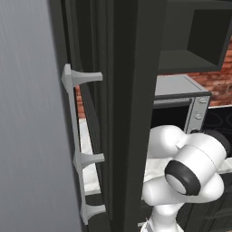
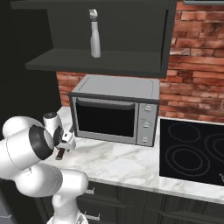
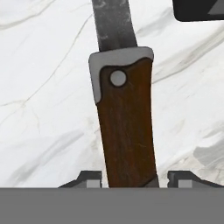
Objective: Move the cutting board and knife to the sink. Then move spray from the cabinet to the counter.
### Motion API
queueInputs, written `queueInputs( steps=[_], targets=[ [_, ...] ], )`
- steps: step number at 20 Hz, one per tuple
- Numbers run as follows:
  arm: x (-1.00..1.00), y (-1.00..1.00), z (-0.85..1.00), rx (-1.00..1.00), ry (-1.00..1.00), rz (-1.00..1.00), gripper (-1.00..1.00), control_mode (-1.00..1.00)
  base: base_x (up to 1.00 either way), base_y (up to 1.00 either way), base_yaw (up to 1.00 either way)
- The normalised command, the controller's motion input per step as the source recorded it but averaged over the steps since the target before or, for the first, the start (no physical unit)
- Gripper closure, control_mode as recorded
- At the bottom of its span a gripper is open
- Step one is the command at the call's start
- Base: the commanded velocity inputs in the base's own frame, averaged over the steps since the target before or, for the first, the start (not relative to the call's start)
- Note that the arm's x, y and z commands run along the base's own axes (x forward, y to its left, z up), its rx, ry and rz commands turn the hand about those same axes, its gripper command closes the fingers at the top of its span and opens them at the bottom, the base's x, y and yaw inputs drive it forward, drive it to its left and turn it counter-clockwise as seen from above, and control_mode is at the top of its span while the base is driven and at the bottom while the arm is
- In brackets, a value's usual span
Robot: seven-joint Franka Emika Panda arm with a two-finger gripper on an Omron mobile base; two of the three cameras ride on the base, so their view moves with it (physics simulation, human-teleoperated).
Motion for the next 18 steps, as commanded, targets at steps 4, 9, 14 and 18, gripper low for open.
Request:
queueInputs(
  steps=[4,9,14,18],
  targets=[
    [0.00,0.00,-0.19,0.00,0.00,0.00,1.00,-1.00,0.00,0.00,0.00],
    [0.00,0.00,-0.05,0.00,-0.02,0.02,1.00,-1.00,0.00,0.00,0.00],
    [-0.03,0.00,0.16,0.00,-0.04,0.14,1.00,-1.00,0.00,0.00,0.00],
    [-0.08,0.00,0.29,0.00,-0.06,0.17,1.00,-1.00,0.00,0.00,0.00]
  ],
)
